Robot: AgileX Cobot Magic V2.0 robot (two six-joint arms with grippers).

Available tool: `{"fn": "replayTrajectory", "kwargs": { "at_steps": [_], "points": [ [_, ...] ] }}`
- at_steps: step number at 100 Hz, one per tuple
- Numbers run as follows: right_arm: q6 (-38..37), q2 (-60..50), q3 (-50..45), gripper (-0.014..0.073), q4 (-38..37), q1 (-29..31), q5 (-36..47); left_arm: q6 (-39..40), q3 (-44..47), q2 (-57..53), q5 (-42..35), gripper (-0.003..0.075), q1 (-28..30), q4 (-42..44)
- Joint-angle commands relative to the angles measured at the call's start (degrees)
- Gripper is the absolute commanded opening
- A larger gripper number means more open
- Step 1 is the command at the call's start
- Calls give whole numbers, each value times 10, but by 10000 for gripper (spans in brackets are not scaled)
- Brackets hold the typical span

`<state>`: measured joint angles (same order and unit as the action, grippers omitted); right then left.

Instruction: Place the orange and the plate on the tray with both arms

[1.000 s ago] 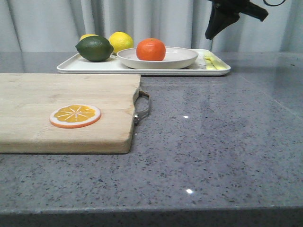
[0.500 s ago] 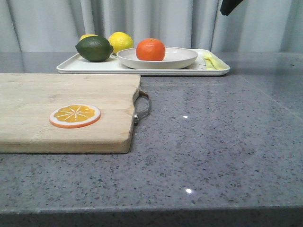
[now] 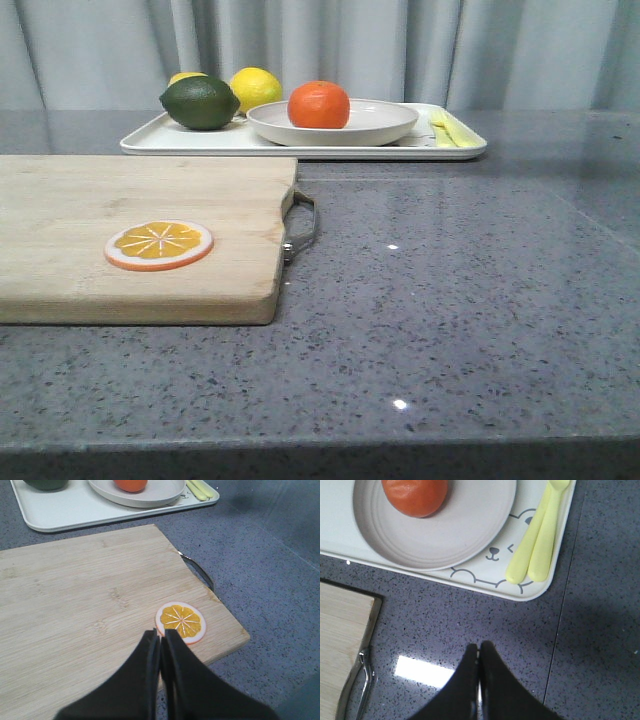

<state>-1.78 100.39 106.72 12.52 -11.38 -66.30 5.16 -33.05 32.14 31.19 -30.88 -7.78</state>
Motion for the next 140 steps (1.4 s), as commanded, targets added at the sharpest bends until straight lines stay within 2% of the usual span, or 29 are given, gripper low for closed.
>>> {"fn": "replayTrajectory", "kwargs": {
  "at_steps": [1,29,62,111,140],
  "points": [
    [8,-72,-42,-70,0,0,64,5,-16,-1,-40,-19,3,-7],
    [9,-209,-237,-70,-4,0,229,5,-16,-1,-45,-19,3,-7],
    [48,-334,-417,-70,-4,0,353,5,-16,-1,-71,-19,3,-7],
    [50,-520,-661,-70,-5,0,497,5,-14,-1,-79,-19,3,-7],
    [50,-642,-779,-70,-5,0,530,5,25,-1,-114,-19,3,-15]
  ]
}}
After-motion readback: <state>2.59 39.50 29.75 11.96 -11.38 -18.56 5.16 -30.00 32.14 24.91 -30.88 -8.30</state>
